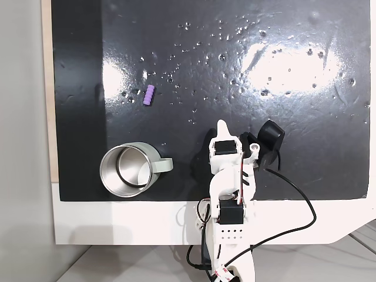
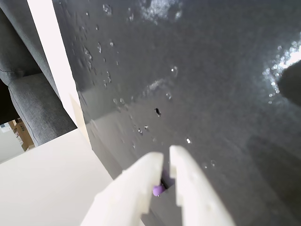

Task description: Grasp a pengrip and put it in the cup.

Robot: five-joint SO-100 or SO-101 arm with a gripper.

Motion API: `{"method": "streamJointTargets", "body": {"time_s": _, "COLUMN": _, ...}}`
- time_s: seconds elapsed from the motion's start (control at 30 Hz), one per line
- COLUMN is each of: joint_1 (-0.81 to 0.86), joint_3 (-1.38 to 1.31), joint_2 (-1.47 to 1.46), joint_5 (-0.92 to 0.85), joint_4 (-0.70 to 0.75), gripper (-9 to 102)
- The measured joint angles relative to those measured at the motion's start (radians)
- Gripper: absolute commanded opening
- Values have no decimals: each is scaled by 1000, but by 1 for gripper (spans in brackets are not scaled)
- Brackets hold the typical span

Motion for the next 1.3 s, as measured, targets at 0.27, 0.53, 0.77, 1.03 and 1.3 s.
{"method": "streamJointTargets", "body": {"time_s": 0.27, "joint_1": 0, "joint_3": 0, "joint_2": 0, "joint_5": 0, "joint_4": 0, "gripper": 0}}
{"method": "streamJointTargets", "body": {"time_s": 0.53, "joint_1": -21, "joint_3": -2, "joint_2": -5, "joint_5": -12, "joint_4": 40, "gripper": 0}}
{"method": "streamJointTargets", "body": {"time_s": 0.77, "joint_1": -77, "joint_3": -176, "joint_2": -216, "joint_5": -61, "joint_4": 46, "gripper": 0}}
{"method": "streamJointTargets", "body": {"time_s": 1.03, "joint_1": -143, "joint_3": -614, "joint_2": -808, "joint_5": -135, "joint_4": 57, "gripper": 3}}
{"method": "streamJointTargets", "body": {"time_s": 1.3, "joint_1": -235, "joint_3": -842, "joint_2": -1253, "joint_5": -135, "joint_4": 25, "gripper": 3}}
